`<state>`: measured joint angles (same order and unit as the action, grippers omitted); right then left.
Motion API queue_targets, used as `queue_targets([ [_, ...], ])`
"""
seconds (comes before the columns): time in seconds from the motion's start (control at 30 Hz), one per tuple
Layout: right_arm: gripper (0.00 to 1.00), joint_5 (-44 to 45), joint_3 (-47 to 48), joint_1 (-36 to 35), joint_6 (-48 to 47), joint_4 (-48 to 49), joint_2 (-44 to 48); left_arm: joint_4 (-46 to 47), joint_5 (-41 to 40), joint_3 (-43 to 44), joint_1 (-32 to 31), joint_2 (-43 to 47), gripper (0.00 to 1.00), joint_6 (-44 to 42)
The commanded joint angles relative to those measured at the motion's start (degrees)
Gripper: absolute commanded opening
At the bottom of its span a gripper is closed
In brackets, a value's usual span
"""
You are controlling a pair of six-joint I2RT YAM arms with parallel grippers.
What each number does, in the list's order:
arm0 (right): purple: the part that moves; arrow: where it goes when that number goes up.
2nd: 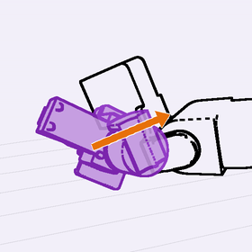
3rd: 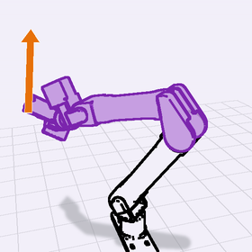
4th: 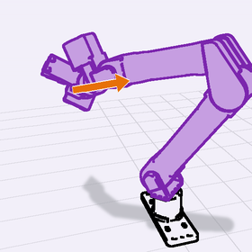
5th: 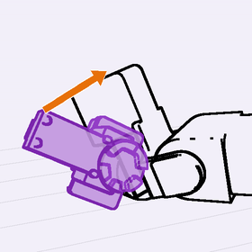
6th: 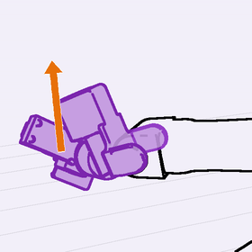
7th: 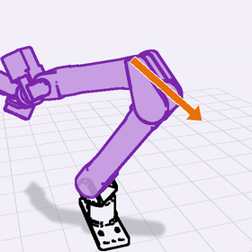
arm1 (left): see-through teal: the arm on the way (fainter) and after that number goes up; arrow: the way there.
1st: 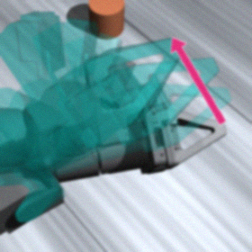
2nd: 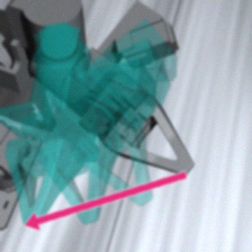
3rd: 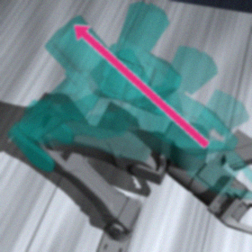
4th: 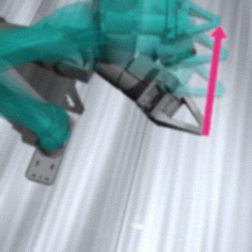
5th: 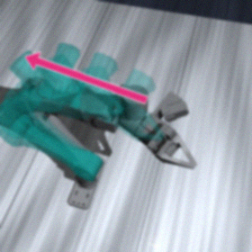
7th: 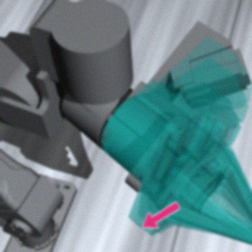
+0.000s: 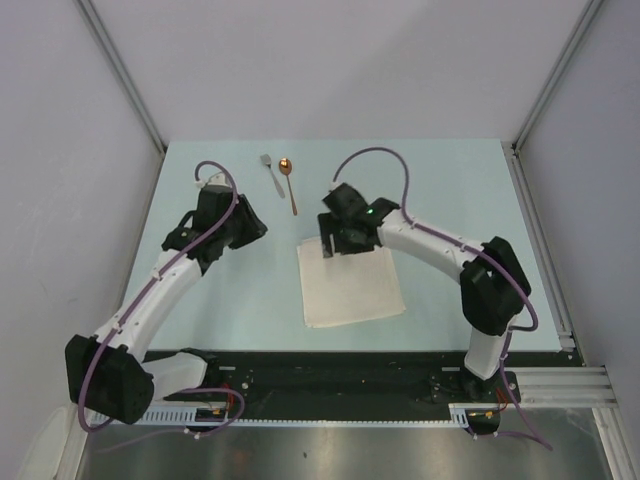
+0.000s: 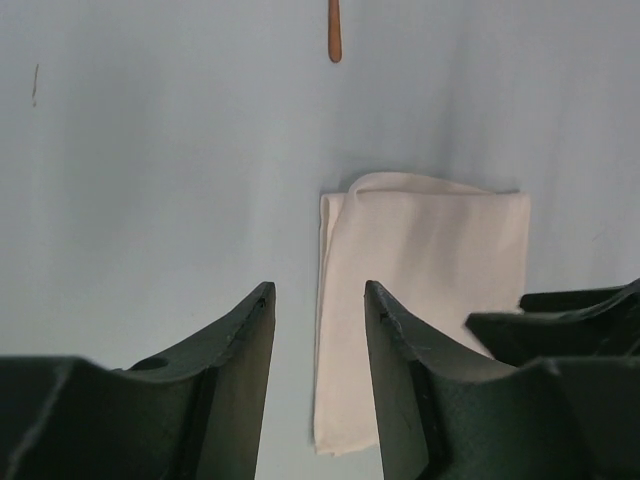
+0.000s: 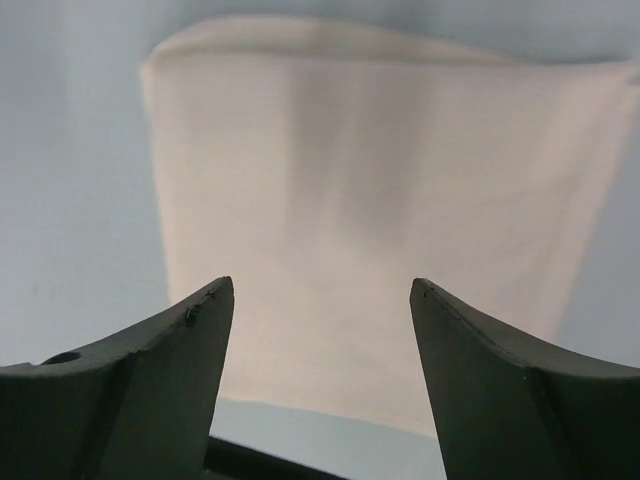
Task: Fold the napkin into a case and place the utensils inside
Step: Pick up the lower triangle-folded napkin from the center of the board.
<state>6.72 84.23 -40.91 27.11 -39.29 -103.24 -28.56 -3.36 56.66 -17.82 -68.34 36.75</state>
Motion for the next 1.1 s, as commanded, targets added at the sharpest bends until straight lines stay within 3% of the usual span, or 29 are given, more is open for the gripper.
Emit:
queue_targets([
  [0.0,0.76,3.91,4.35,-8.13,6.54,-1.75,-4.84,-2.91,-0.52,-1.20,0.33,4.87,0.47,4.47],
  [0.4,0.60,5.84,13.68,-17.80,9.80,-2.46,-17.78,-1.06,4.31,-4.63,0.33,9.45,0.46,3.77],
  [0.87,0.48,11.48,16.06,-19.56,12.44,-7.64,-25.43,-0.27,5.11,-5.78,0.42,9.98,0.46,2.36],
  [1.07,0.13,8.75,13.34,-19.30,12.53,-4.66,-27.01,-0.54,5.29,-5.78,0.86,10.15,0.46,1.66],
])
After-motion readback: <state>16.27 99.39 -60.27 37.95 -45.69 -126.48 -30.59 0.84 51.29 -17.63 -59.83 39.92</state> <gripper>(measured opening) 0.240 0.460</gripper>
